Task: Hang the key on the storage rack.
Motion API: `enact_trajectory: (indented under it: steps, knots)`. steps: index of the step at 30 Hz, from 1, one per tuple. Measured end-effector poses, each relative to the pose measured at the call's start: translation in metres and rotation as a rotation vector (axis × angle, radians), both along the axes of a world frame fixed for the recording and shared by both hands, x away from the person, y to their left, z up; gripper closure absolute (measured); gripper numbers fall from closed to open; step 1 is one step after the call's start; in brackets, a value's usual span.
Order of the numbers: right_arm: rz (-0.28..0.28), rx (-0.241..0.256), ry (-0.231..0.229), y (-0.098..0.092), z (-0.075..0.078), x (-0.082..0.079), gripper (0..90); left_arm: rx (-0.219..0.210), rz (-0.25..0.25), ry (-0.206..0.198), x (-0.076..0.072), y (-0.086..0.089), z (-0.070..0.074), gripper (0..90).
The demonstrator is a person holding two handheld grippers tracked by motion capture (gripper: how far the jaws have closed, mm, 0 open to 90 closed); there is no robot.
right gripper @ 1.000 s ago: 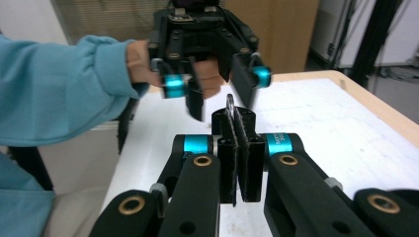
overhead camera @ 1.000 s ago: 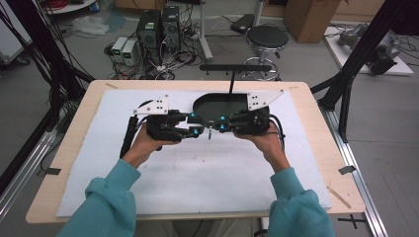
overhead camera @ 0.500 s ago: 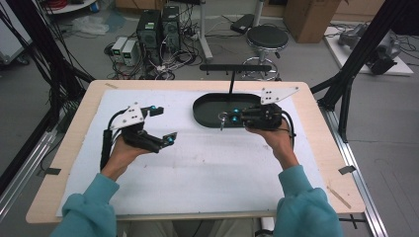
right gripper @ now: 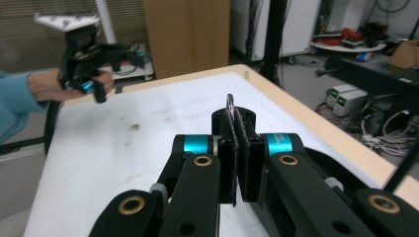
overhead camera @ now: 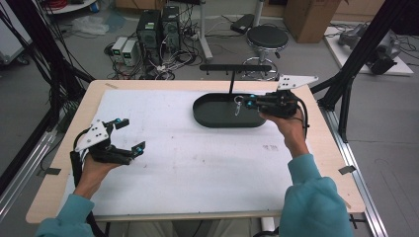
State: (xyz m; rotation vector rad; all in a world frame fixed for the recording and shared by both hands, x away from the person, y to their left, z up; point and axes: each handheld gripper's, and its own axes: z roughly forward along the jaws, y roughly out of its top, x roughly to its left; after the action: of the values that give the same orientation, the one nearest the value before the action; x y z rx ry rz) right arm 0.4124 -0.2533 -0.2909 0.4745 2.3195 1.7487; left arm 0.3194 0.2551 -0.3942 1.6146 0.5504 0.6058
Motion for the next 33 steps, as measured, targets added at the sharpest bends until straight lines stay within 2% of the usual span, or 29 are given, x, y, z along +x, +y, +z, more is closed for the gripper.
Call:
enact_trajectory:
  steps: [1, 2, 3, 6, 11, 20, 22, 25, 33]
  knots:
    - [-0.015, -0.012, 0.006, -0.003, 0.004, 0.004, 89.0, -0.023, 0.004, -0.001, -0.003, 0.004, -0.003, 1.7]
    - [-0.024, -0.016, 0.003, -0.004, 0.006, 0.006, 89.0, -0.023, 0.004, -0.001, -0.003, 0.004, -0.003, 1.7]
    - [-0.032, -0.024, 0.003, -0.005, 0.008, 0.009, 89.0, -0.053, 0.010, 0.013, -0.005, 0.008, -0.008, 1.7]
    - [-0.049, -0.039, 0.011, -0.007, 0.012, 0.012, 89.0, -0.069, 0.026, 0.015, -0.008, 0.011, -0.013, 1.7]
    - [-0.077, -0.064, 0.000, -0.012, 0.023, 0.021, 89.0, -0.091, 0.059, -0.010, -0.016, 0.018, -0.026, 1.7]
    - [-0.118, -0.097, 0.006, -0.021, 0.036, 0.031, 88.9, -0.105, 0.088, -0.013, -0.024, 0.021, -0.043, 1.7]
    - [-0.123, -0.110, 0.011, -0.023, 0.038, 0.035, 89.0, -0.110, 0.095, -0.012, -0.025, 0.021, -0.046, 1.7]
    - [-0.134, -0.139, 0.011, -0.023, 0.041, 0.043, 88.9, -0.113, 0.112, -0.032, -0.027, 0.023, -0.051, 1.7]
    - [-0.151, -0.199, 0.020, -0.026, 0.044, 0.057, 88.9, -0.118, 0.135, -0.021, -0.028, 0.024, -0.062, 1.7]
